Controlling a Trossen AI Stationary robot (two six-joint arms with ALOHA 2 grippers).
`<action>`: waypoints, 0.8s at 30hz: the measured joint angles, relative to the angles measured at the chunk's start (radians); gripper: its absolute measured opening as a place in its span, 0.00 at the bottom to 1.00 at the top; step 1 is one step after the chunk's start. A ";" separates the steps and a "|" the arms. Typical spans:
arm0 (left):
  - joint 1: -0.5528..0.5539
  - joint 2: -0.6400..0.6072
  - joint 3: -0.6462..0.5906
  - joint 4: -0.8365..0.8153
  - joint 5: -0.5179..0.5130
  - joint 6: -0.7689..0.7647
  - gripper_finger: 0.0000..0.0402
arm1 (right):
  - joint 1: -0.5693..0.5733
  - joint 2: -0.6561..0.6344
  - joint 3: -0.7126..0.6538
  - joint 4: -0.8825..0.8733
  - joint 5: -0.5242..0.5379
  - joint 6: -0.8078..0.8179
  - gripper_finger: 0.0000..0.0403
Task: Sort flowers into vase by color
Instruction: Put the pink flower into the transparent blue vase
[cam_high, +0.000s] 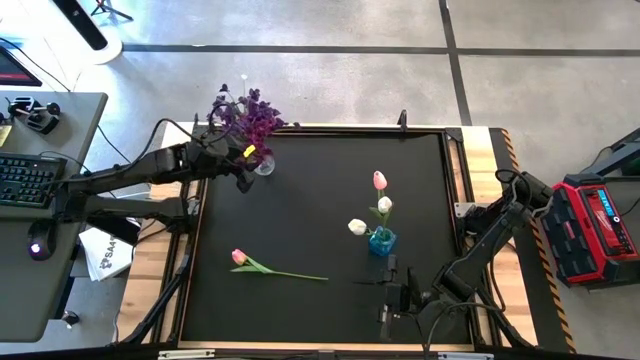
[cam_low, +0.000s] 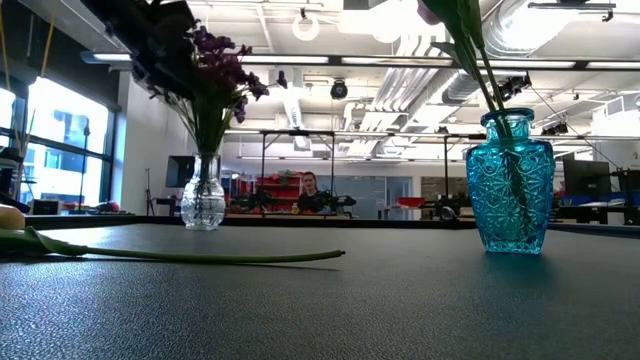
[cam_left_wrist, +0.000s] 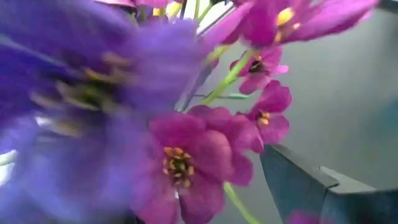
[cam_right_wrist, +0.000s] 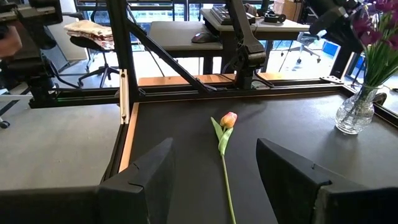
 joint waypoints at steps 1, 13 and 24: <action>0.000 0.000 0.014 -0.026 0.000 0.000 0.58 | 0.000 0.000 0.000 0.000 0.000 0.000 0.51; -0.030 0.000 0.241 -0.175 -0.002 -0.025 0.58 | -0.004 0.000 0.000 -0.007 0.000 0.000 0.51; -0.406 0.031 0.424 -0.144 -0.070 -0.034 0.46 | -0.058 0.015 0.001 0.028 -0.158 -0.001 0.51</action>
